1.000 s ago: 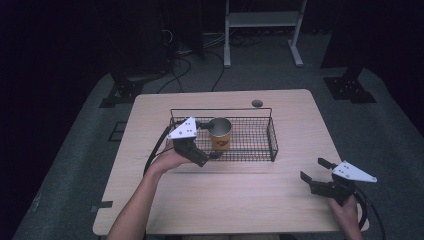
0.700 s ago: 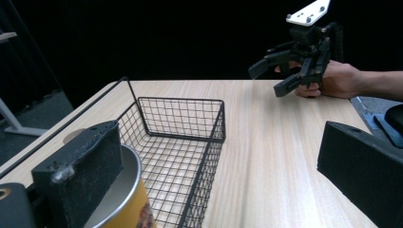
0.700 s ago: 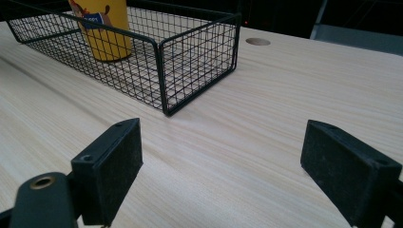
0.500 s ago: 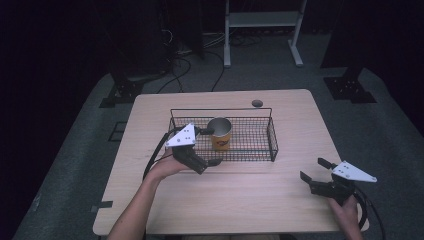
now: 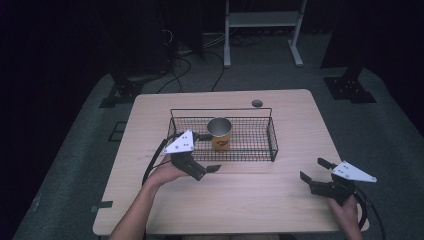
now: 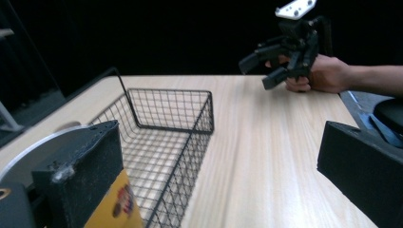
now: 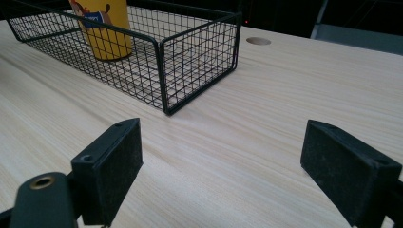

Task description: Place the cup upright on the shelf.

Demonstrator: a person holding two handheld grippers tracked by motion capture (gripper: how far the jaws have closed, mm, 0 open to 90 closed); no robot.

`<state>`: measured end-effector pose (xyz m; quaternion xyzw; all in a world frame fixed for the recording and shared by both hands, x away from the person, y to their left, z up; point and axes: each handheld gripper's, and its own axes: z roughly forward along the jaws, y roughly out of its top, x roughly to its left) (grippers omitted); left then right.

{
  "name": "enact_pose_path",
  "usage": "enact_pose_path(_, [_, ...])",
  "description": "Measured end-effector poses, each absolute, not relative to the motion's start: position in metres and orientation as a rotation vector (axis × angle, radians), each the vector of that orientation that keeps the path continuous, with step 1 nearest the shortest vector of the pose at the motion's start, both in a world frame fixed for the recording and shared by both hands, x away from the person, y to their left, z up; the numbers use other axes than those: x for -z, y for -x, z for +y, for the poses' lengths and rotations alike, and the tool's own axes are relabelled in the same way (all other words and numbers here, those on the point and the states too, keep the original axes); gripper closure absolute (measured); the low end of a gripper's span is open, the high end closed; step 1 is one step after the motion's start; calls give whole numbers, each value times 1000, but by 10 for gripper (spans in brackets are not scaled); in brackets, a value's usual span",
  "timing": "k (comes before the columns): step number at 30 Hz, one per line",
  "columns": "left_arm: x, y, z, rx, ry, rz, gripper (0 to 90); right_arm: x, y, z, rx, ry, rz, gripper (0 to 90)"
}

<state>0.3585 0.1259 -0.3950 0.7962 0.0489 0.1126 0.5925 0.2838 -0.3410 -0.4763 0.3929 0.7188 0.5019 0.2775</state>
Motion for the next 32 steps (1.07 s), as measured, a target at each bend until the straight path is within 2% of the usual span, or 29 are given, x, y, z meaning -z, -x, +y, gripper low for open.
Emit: enact_pose_path(32, [419, -324, 130, -254, -1841, 110, 5, 476, -284, -341, -1350, -1047, 1932, 128])
